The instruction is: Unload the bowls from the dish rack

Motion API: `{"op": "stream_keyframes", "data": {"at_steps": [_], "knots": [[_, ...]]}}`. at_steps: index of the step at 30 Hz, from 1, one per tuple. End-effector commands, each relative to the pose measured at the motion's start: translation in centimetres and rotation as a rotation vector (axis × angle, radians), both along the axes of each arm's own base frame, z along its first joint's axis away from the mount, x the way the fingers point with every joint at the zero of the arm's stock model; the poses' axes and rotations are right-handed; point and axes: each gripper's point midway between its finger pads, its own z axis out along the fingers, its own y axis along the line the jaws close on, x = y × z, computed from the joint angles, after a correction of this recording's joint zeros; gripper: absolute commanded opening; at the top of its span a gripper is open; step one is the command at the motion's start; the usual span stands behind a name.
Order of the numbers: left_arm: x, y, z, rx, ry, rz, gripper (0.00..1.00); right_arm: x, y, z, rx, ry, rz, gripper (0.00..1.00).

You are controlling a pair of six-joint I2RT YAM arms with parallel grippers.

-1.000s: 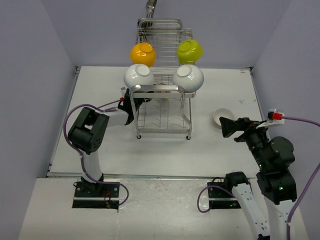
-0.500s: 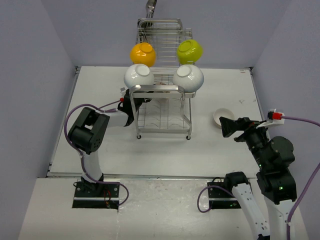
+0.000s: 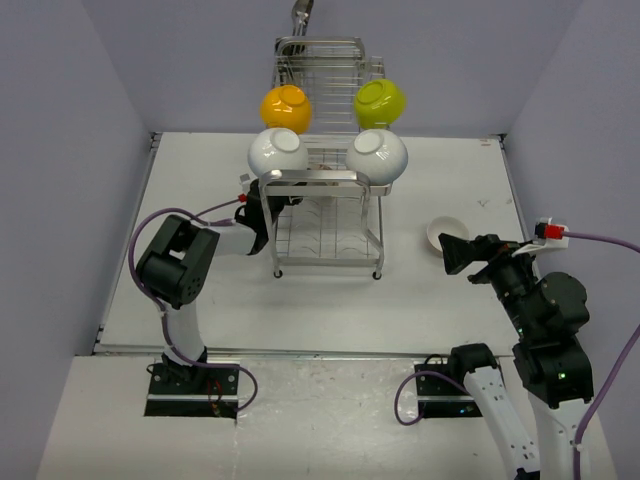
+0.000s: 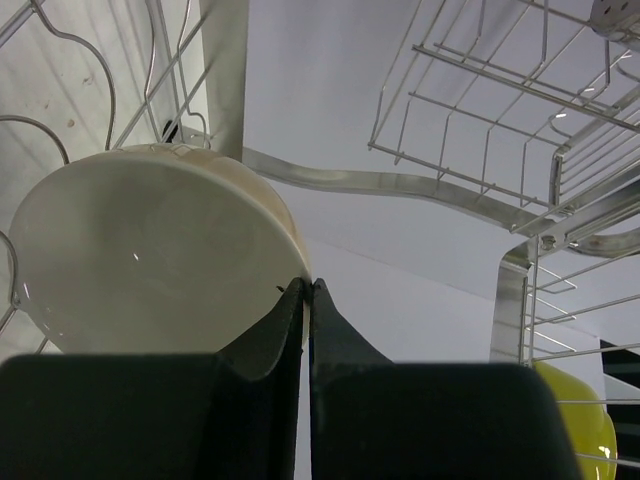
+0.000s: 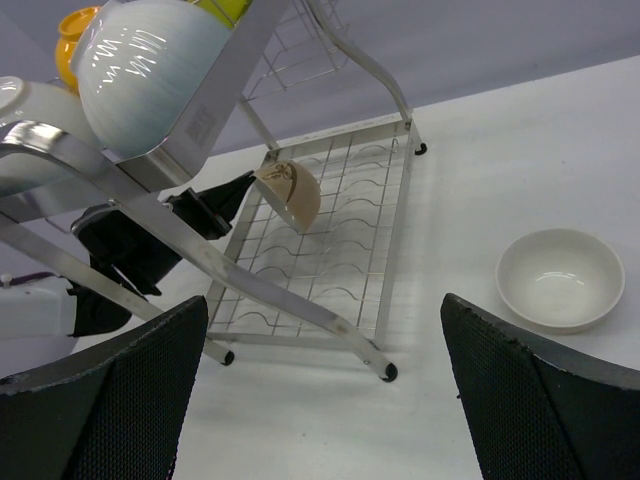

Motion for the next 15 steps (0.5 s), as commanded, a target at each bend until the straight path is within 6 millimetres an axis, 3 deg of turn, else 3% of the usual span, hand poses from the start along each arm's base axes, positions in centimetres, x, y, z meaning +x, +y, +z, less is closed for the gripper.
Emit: {"op": "stream_keyframes", "data": {"at_steps": [1,8,15], "knots": [[-0.5,-0.2,5.4,-0.042,-0.173,0.019,0.0,0.5,-0.2,0.9,-0.011,-0.035,-0.013,0.99],[-0.5,-0.1,6.7,-0.056,-0.229,0.026,0.0,0.5,-0.2,1.1,-0.011,-0.038,-0.012,0.99],[-0.4,-0.2,5.7,-0.028,-0.197,0.022,0.0,0.6,-0.2,0.9,-0.015,-0.033,-0.014,0.99]]}}
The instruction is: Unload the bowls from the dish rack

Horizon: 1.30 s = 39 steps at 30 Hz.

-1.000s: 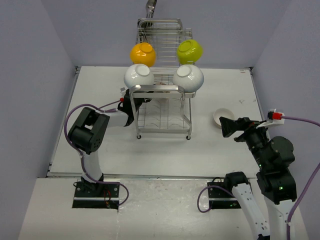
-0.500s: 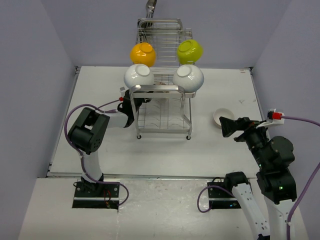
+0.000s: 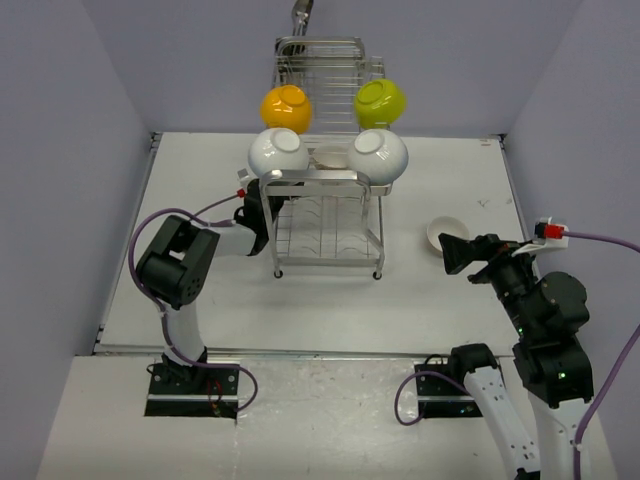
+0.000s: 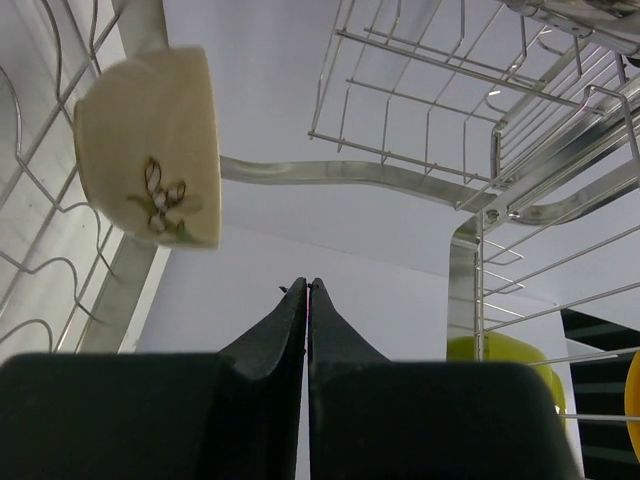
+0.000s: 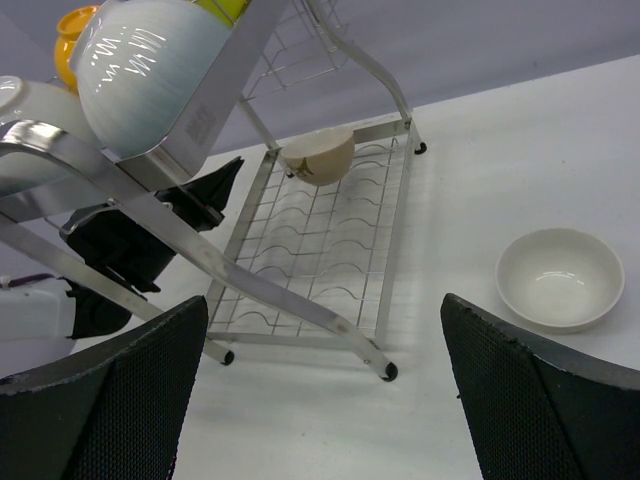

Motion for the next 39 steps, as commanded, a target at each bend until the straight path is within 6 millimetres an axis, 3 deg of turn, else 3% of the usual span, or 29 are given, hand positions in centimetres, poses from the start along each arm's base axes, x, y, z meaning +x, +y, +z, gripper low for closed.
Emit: {"op": "stream_keyframes", "data": {"at_steps": [1,2,4,5,8,9,10,12,13,15,16,18,22,23,26,27,28,30,39], "knots": [[-0.6,-0.6,2.6,0.024,-0.084,-0.003,0.0,0.5,-0.3,1.0,-0.013,-0.036,-0.016,0.99],[-0.3,-0.9,3.4,0.035,-0.105,-0.011,0.0,0.6,-0.3,1.0,-0.015,-0.035,-0.018,0.99],[-0.1,-1.4,2.5,0.134,-0.067,-0.039,0.0,0.6,-0.3,1.0,-0.015,-0.035,-0.016,0.99],[0.1,-1.6,3.2,0.16,-0.075,-0.038,0.0,0.6,-0.2,1.1,-0.015,-0.036,-0.014,0.99],[0.4,-1.3,2.8,0.275,-0.044,-0.031,0.0,0.6,-0.3,1.0,-0.015,-0.035,-0.019,0.99],[0.4,-1.0,1.7,0.318,-0.001,-0.029,0.0,0.5,-0.3,1.0,-0.015,-0.036,-0.019,0.99],[0.9,-0.9,2.2,0.367,-0.011,-0.03,0.02,0.5,-0.3,1.0,-0.015,-0.038,-0.019,0.99],[1.1,-0.8,-0.2,0.492,0.064,-0.06,0.1,0.5,-0.3,1.0,-0.015,-0.036,-0.018,0.99],[1.8,-0.9,0.9,0.517,0.046,-0.059,0.13,0.5,-0.3,1.1,-0.013,-0.037,-0.016,0.99],[2.2,-0.7,-1.1,0.609,0.108,-0.083,0.21,0.5,-0.3,1.0,-0.013,-0.037,-0.016,0.99],[2.9,-0.7,-0.2,0.661,0.09,-0.087,0.33,0.5,-0.3,1.0,-0.013,-0.037,-0.018,0.99],[3.0,0.0,-1.4,0.762,0.121,-0.1,0.45,0.4,-0.4,0.9,-0.015,-0.039,-0.022,0.99],[3.9,1.8,-0.5,0.907,0.138,-0.066,0.57,0.4,-0.4,0.9,-0.013,-0.037,-0.021,0.99],[3.5,2.6,-1.7,0.951,0.193,-0.078,0.59,0.5,-0.4,0.9,-0.015,-0.036,-0.022,0.99],[3.6,3.2,-0.9,0.956,0.147,-0.07,0.59,0.5,-0.2,0.9,-0.01,-0.038,-0.013,0.99],[3.1,3.7,-2.1,0.959,0.169,-0.081,0.59,0.6,-0.1,0.8,-0.009,-0.035,-0.01,0.99],[3.6,3.3,-1.0,0.933,0.114,-0.073,0.59,0.6,-0.1,0.7,-0.009,-0.035,-0.009,0.99],[3.7,3.7,-1.4,0.927,0.102,-0.079,0.57,0.7,0.0,0.7,-0.008,-0.031,-0.004,0.99],[5.6,2.0,-2.3,0.9,-0.03,-0.18,0.49,0.5,-0.1,0.9,-0.01,-0.035,-0.009,0.99]]}}
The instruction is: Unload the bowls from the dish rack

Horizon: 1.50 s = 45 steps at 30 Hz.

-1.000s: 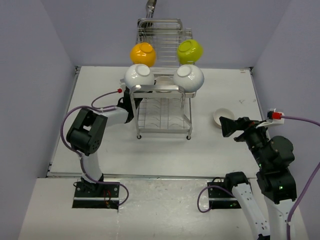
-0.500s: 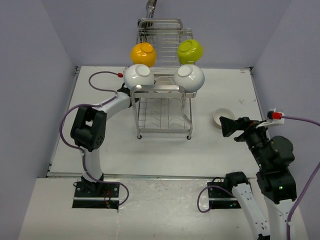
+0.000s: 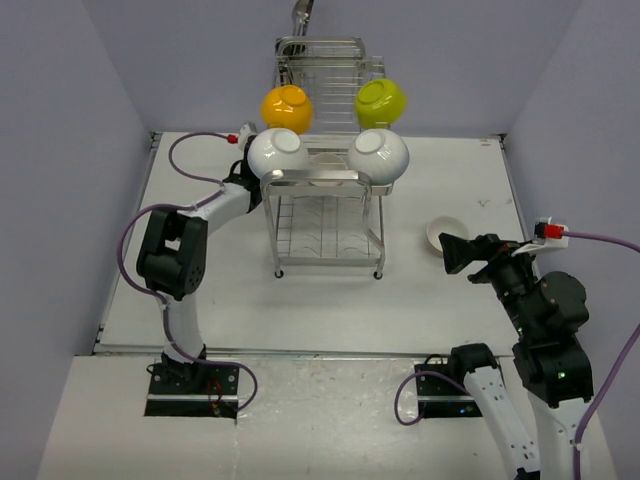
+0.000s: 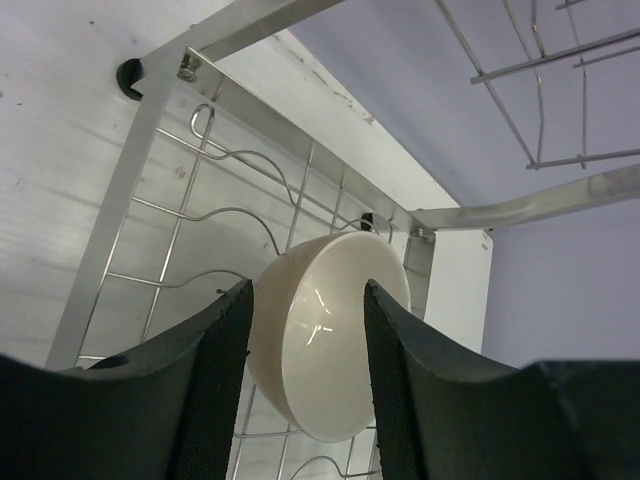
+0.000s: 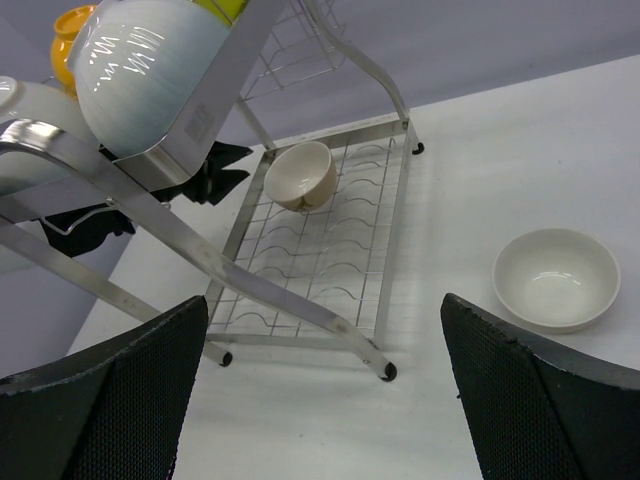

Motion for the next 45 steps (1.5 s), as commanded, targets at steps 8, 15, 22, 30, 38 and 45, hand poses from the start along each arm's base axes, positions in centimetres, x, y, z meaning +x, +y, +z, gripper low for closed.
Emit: {"op": "stream_keyframes", "data": {"at_steps": [8,15,22,30,38,45], "knots": [[1.2,-2.1,-0.1,0.008,-0.077,-0.13,0.44,0.5,0.1,0.9,-0.003,-0.033,0.0,0.99],[1.2,-2.2,-2.1,0.024,-0.053,-0.139,0.35,0.6,0.1,1.0,-0.003,-0.033,0.0,0.99],[1.9,-2.4,-2.7,0.11,-0.049,-0.14,0.29,0.6,0.0,0.8,-0.004,-0.028,-0.004,0.99],[1.7,-1.7,-3.8,0.186,-0.016,-0.117,0.17,0.7,0.1,0.8,-0.002,-0.029,-0.001,0.99],[1.4,-1.4,-5.0,0.238,0.014,-0.117,0.06,0.7,0.1,0.8,-0.004,-0.028,0.0,0.99],[1.0,-1.2,-4.3,0.257,-0.004,-0.116,0.0,0.8,0.1,0.8,-0.005,-0.025,-0.001,0.99]]}}
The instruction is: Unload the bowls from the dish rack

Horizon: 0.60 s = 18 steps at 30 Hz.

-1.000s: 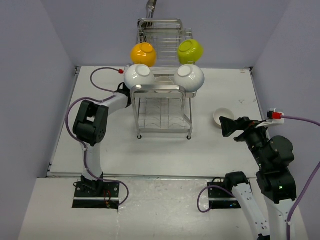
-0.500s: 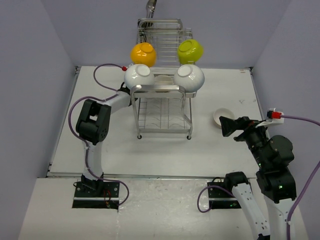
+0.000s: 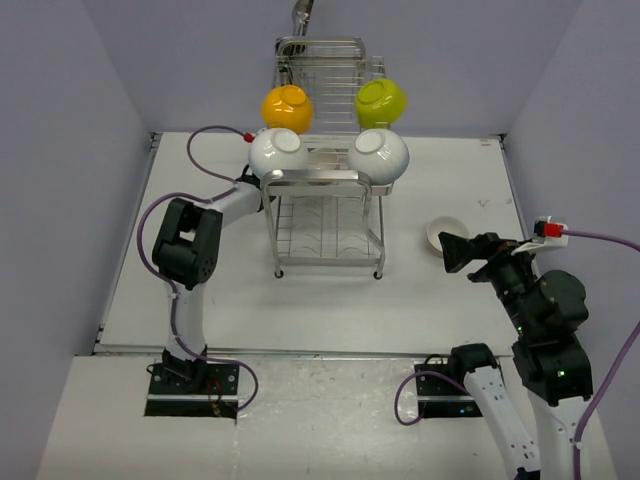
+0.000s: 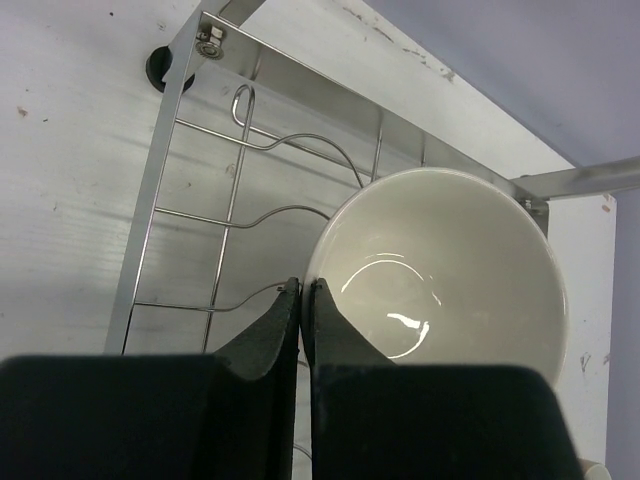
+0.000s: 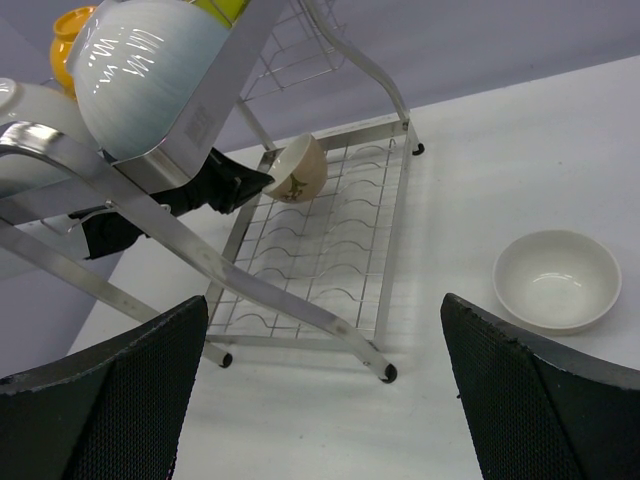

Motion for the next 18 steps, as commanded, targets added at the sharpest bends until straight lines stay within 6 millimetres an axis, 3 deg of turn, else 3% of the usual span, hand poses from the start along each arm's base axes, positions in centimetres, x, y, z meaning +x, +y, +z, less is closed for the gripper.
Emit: {"op": "stream_keyframes", "data": {"at_steps": [1,2,3,10,18], "knots": [[-0.2,0.0,1.0,0.03,-0.033,-0.008,0.0,0.6,0.0,0.7,-0.005,-0.026,-0.001,0.99],[0.0,-0.1,2.6,0.009,-0.077,-0.013,0.0,0.5,0.0,0.8,-0.004,-0.029,-0.001,0.99],[-0.5,0.0,2.2,0.002,-0.076,-0.008,0.0,0.5,0.0,0.8,-0.004,-0.029,-0.001,0.99],[-1.4,0.2,5.6,-0.118,-0.18,0.012,0.0,0.4,0.0,0.8,-0.006,-0.03,-0.003,0.99],[-2.1,1.7,7.0,-0.186,-0.208,0.069,0.0,0.4,0.0,0.7,-0.007,-0.026,-0.004,0.99]]}}
